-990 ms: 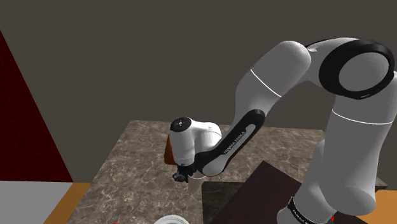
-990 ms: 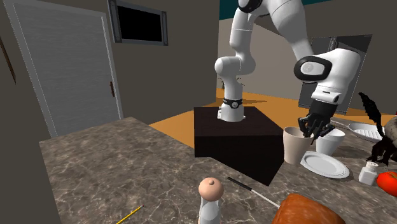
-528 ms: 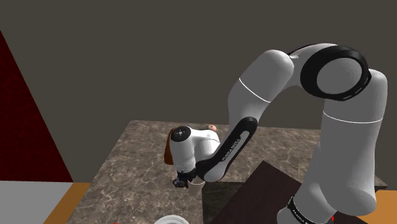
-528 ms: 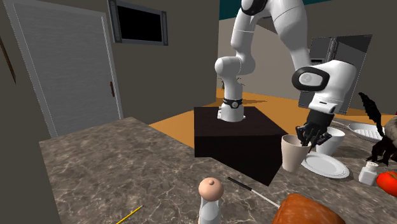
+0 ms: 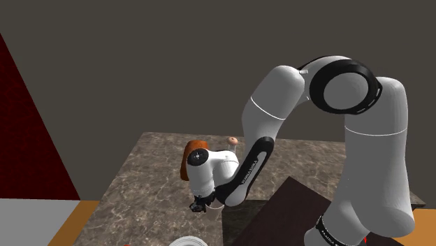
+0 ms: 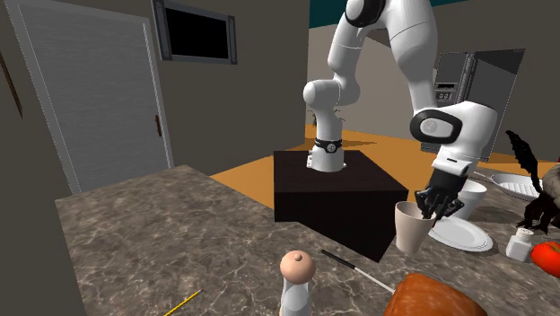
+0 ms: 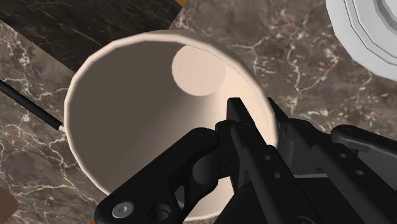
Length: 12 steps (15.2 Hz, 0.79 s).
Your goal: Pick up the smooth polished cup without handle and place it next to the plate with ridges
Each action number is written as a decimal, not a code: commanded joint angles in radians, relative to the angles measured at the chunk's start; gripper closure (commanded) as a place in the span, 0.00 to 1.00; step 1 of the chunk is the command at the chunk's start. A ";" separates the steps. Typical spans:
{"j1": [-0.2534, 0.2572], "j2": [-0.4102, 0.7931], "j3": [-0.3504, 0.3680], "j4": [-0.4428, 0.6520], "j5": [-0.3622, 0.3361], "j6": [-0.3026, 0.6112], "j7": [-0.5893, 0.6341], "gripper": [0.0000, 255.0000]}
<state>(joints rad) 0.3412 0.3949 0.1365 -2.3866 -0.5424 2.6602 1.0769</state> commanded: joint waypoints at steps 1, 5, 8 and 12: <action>0.003 0.007 -0.004 0.001 -0.006 0.006 0.006 1.00; 0.003 0.007 -0.004 0.001 -0.006 0.006 0.006 1.00; 0.003 0.007 -0.004 0.001 -0.006 0.006 0.006 0.00; 0.003 0.007 -0.004 0.001 -0.006 0.006 0.006 0.00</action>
<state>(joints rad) 0.3443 0.4019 0.1329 -2.3855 -0.5484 2.6662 1.0830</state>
